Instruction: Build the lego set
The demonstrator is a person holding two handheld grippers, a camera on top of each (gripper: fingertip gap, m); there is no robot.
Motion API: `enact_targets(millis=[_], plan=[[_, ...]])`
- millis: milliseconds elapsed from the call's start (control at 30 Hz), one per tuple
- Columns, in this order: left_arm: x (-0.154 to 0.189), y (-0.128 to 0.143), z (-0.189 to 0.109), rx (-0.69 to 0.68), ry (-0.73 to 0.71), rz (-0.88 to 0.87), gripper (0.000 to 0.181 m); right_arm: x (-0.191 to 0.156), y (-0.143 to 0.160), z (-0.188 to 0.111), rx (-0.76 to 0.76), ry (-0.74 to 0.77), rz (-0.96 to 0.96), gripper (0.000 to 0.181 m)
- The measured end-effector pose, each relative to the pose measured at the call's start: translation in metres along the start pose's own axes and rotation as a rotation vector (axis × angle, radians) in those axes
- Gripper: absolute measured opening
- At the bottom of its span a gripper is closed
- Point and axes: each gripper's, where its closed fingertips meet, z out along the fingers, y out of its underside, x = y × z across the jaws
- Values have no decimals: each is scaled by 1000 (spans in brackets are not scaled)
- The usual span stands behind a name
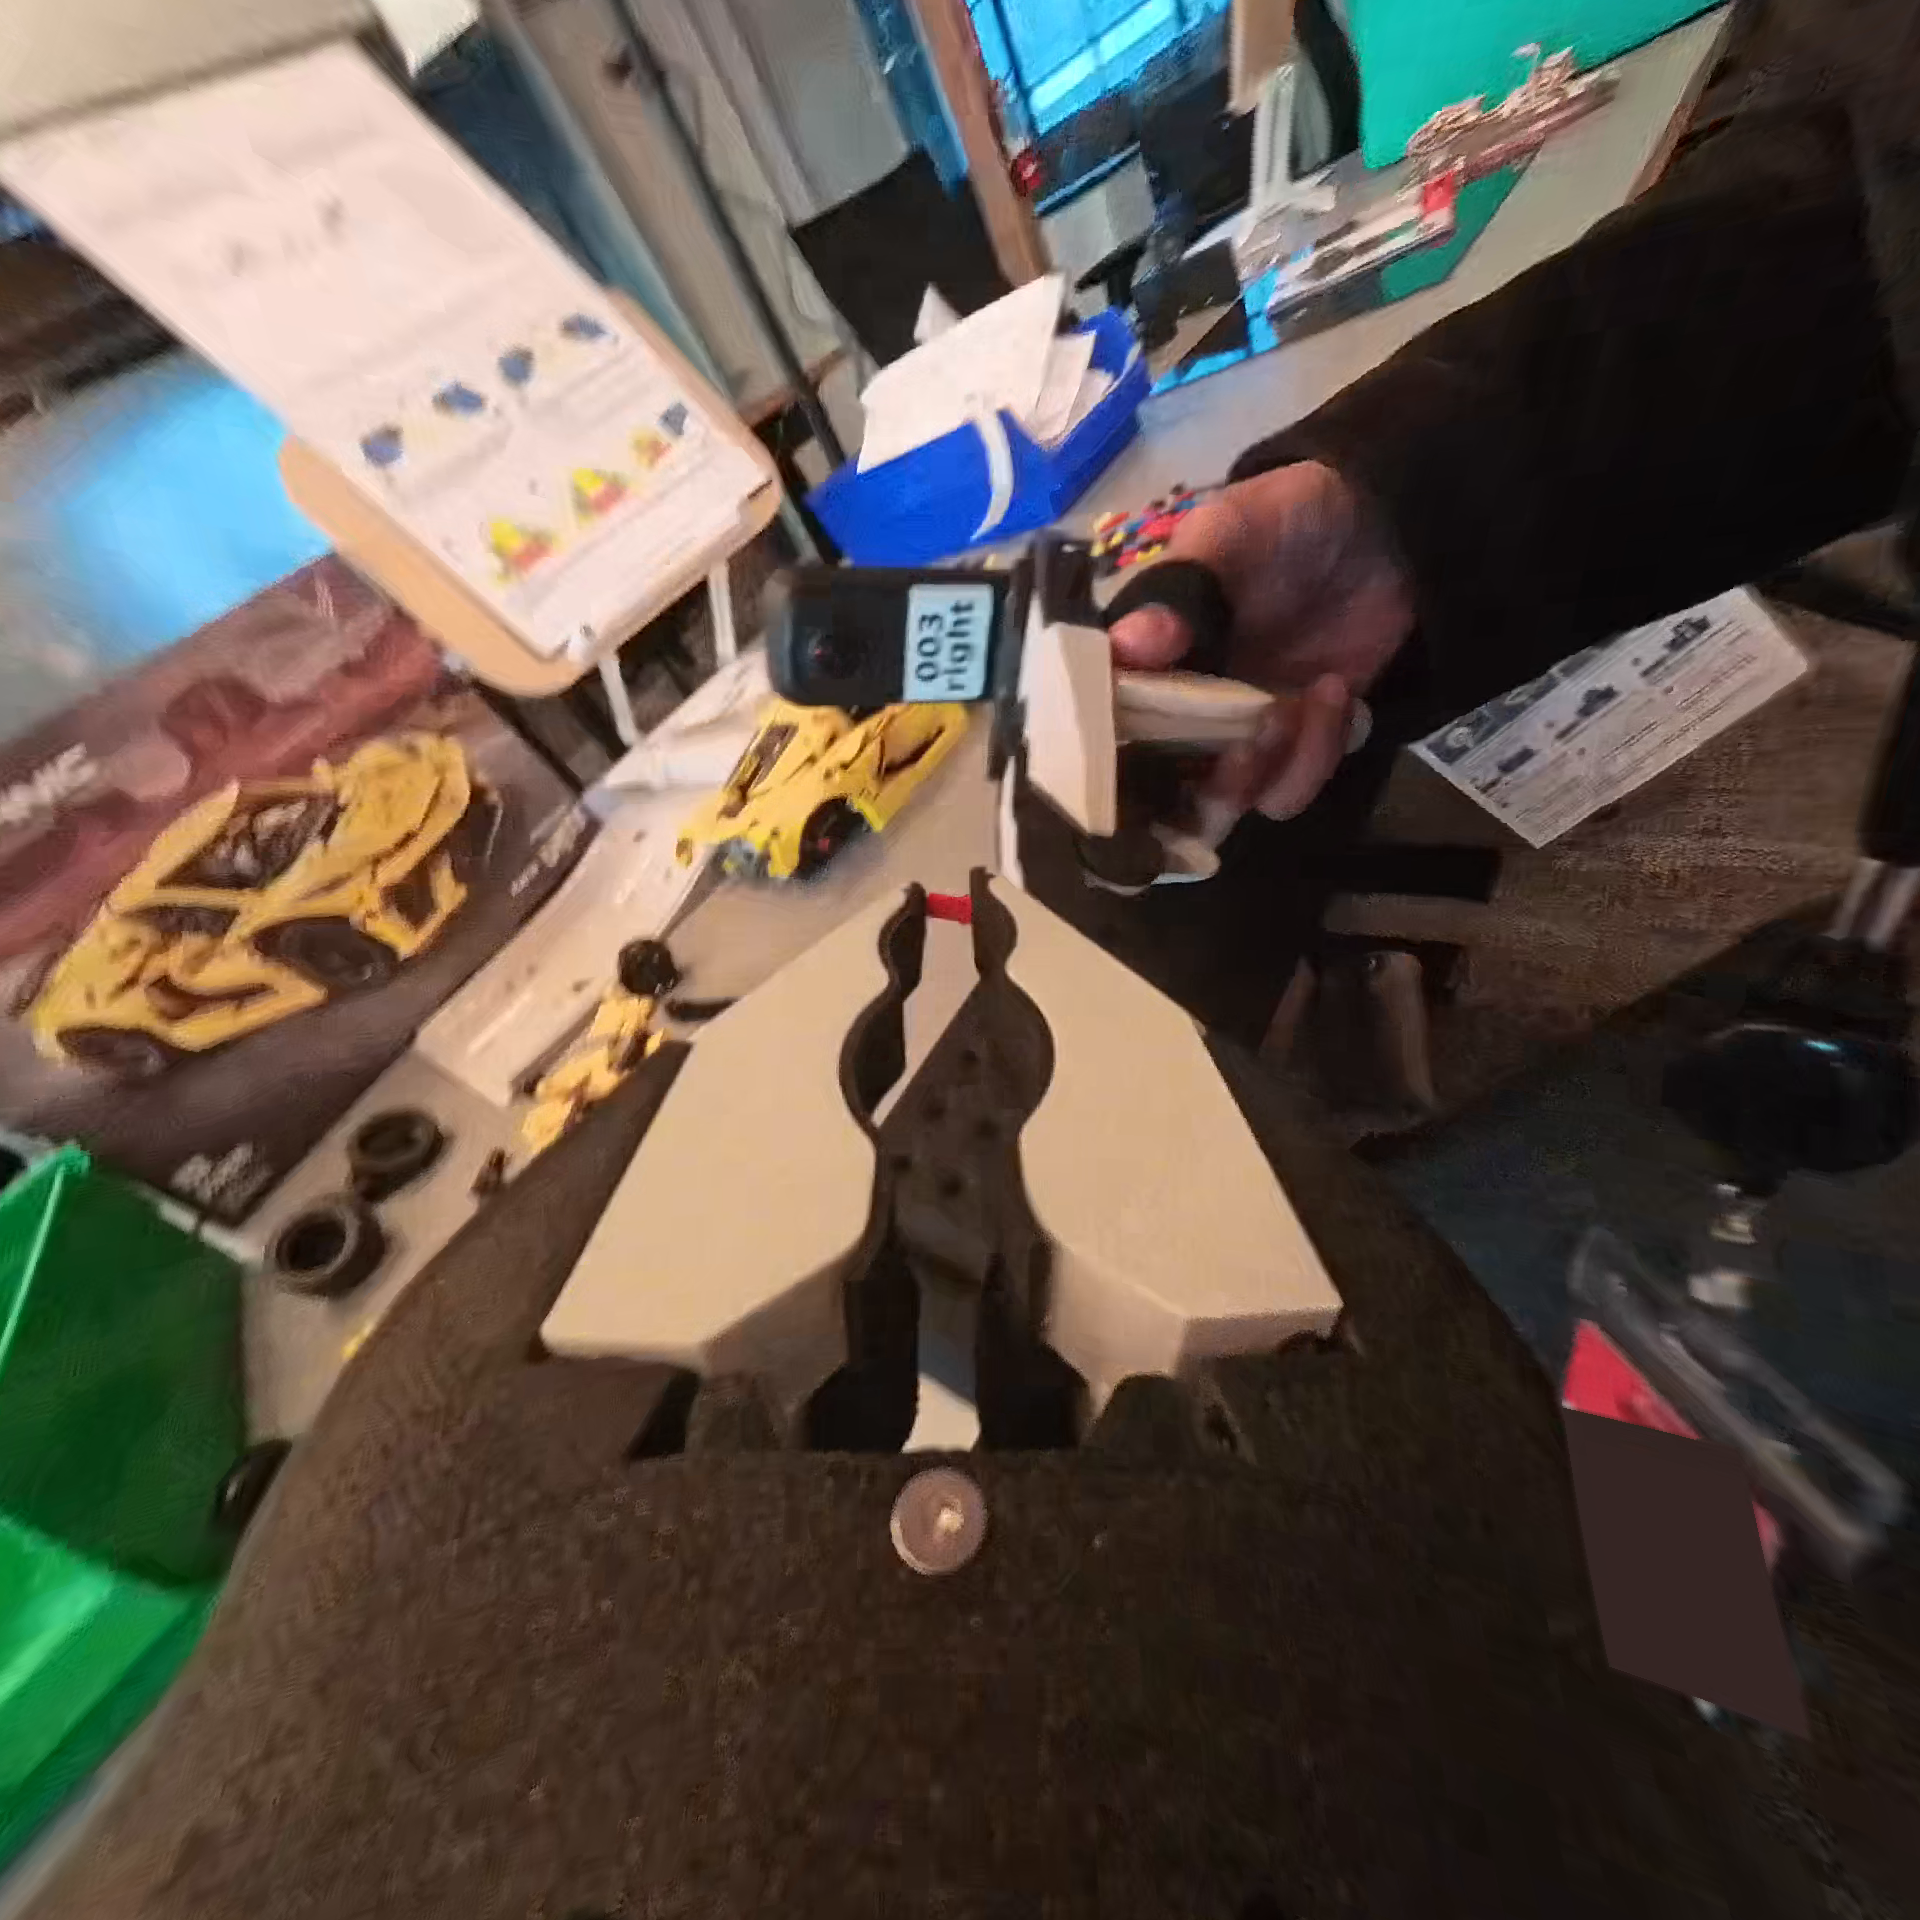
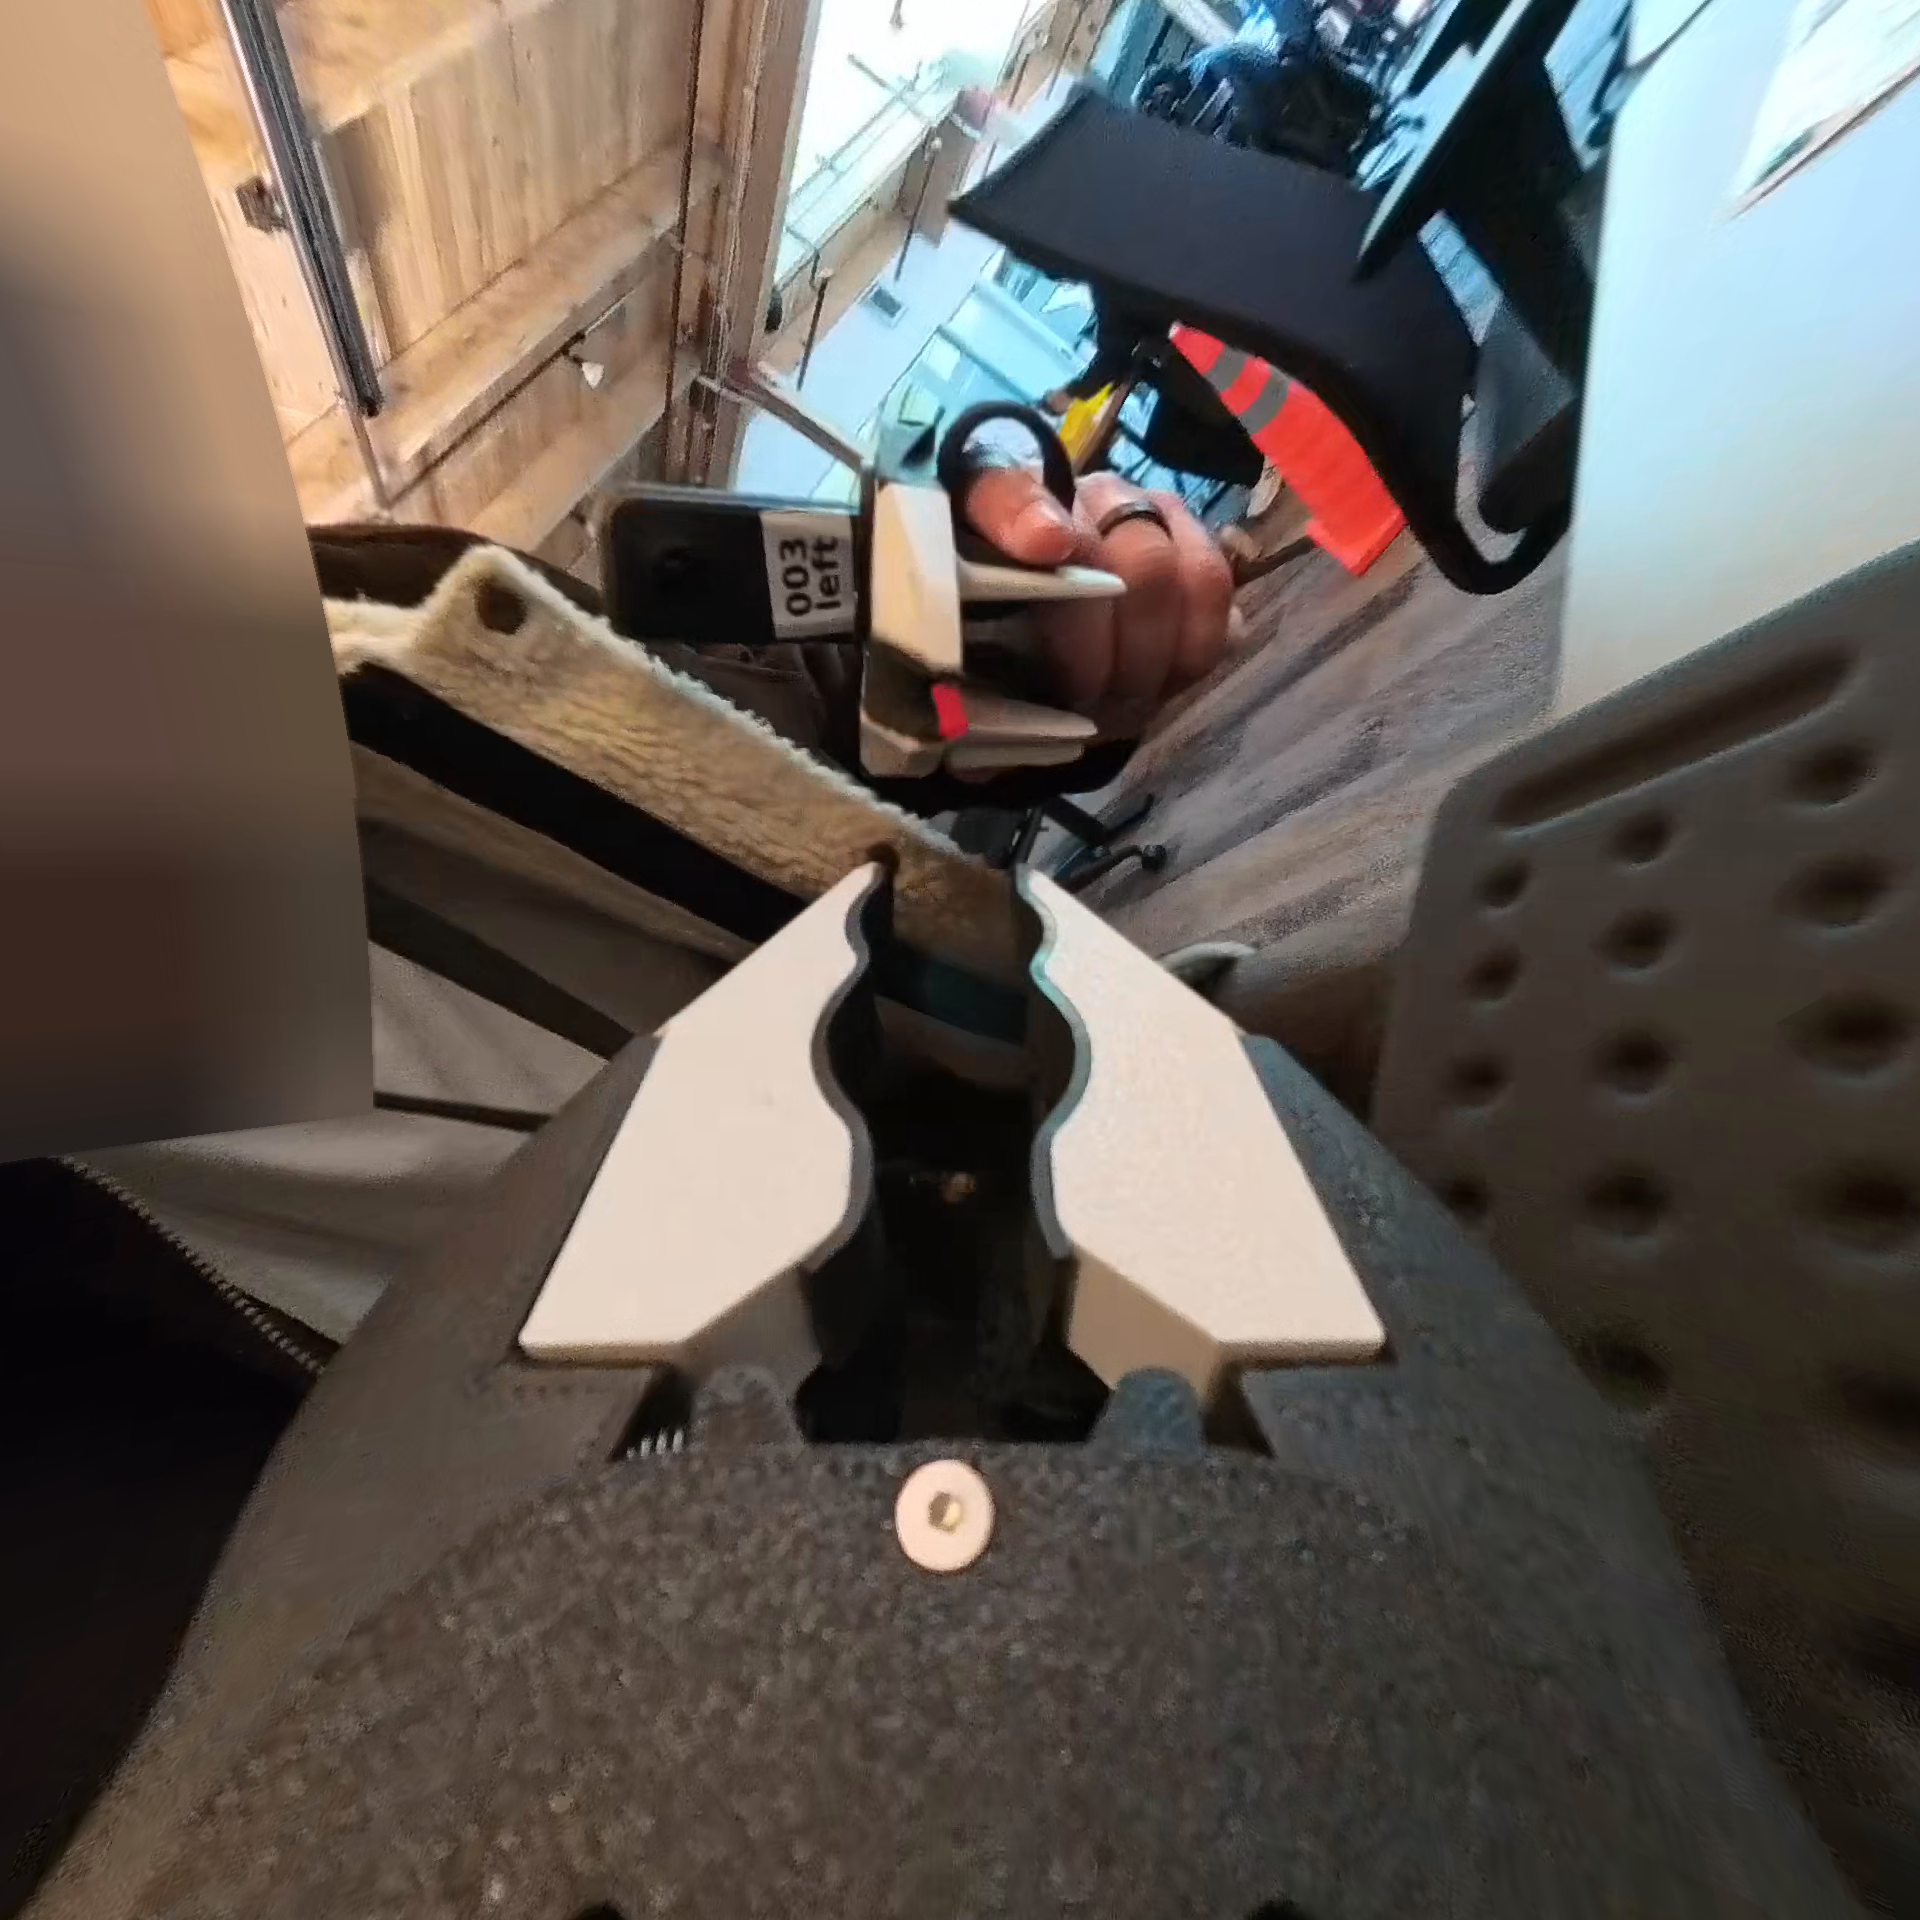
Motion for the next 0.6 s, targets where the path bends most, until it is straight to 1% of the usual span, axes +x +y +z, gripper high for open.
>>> enact_targets(millis=[100,167,233,300,400,467,500,600], plan=[[35,-23,7,49,22,75,9,-32,20,-3,-21,-39,-28,18],[62,-43,12,78,67,81,8,-56,37,-8,-27,-53,-26,19],[90,-67,16,104,116,96,8,-78,57,-14,-27,-32,-38,18],[117,-93,20,137,165,103,7,-107,77,-20,-20,-61,-41,16],[148,-124,32,164,237,82,7,-135,103,-30,16,-52,-46,13],[163,-139,41,172,282,65,7,-153,112,-38,63,-69,-62,4],[169,-144,45,178,304,75,8,-158,117,-43,78,-62,-67,4],[176,-147,61,164,352,87,8,-160,122,-60,135,-5,-100,3]])
